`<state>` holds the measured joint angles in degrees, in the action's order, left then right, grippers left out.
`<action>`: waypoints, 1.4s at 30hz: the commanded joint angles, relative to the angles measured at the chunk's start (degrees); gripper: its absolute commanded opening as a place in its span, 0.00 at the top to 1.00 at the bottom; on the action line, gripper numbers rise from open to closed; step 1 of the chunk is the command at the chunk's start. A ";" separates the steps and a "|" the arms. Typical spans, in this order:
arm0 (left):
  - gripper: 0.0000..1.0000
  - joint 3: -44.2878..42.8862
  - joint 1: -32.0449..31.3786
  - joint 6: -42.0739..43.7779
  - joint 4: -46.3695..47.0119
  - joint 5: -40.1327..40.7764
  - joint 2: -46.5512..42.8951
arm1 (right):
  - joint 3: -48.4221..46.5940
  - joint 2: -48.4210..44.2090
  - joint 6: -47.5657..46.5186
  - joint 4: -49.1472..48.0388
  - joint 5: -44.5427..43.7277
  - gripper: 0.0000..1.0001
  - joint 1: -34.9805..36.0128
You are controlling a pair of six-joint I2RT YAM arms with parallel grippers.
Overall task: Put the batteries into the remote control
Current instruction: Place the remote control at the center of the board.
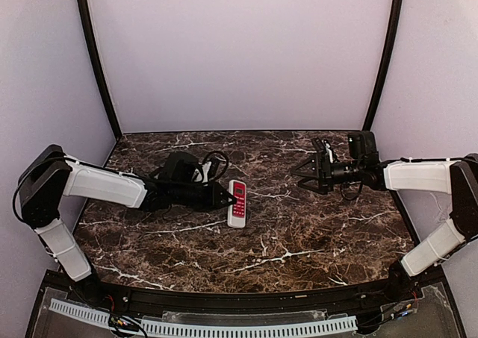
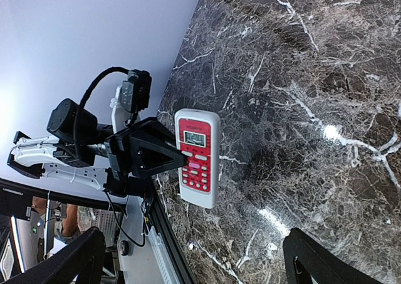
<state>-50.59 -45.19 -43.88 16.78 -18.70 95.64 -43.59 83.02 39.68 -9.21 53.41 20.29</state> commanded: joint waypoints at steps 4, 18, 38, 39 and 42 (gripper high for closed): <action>1.00 0.55 0.83 -5.86 6.75 -4.35 4.64 | 0.62 0.73 0.01 -2.30 1.00 0.01 -0.26; 0.91 -0.09 3.19 -6.06 3.97 -8.57 10.76 | 0.10 2.14 0.31 -2.32 1.25 0.01 -0.21; 0.30 -7.34 3.98 8.24 -22.74 2.02 7.00 | 0.21 0.78 -1.68 0.44 -1.96 0.01 0.57; 0.28 -8.17 3.97 10.27 -23.67 2.58 6.57 | -0.15 0.43 -2.61 1.39 -2.55 0.01 0.61; 0.04 -10.12 4.06 14.69 -28.55 5.55 3.45 | -1.75 -0.71 -6.47 4.71 -4.74 0.01 0.63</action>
<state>-58.08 -41.60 -36.97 -1.26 -18.61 104.38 -43.59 84.62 38.11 -8.16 51.77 20.64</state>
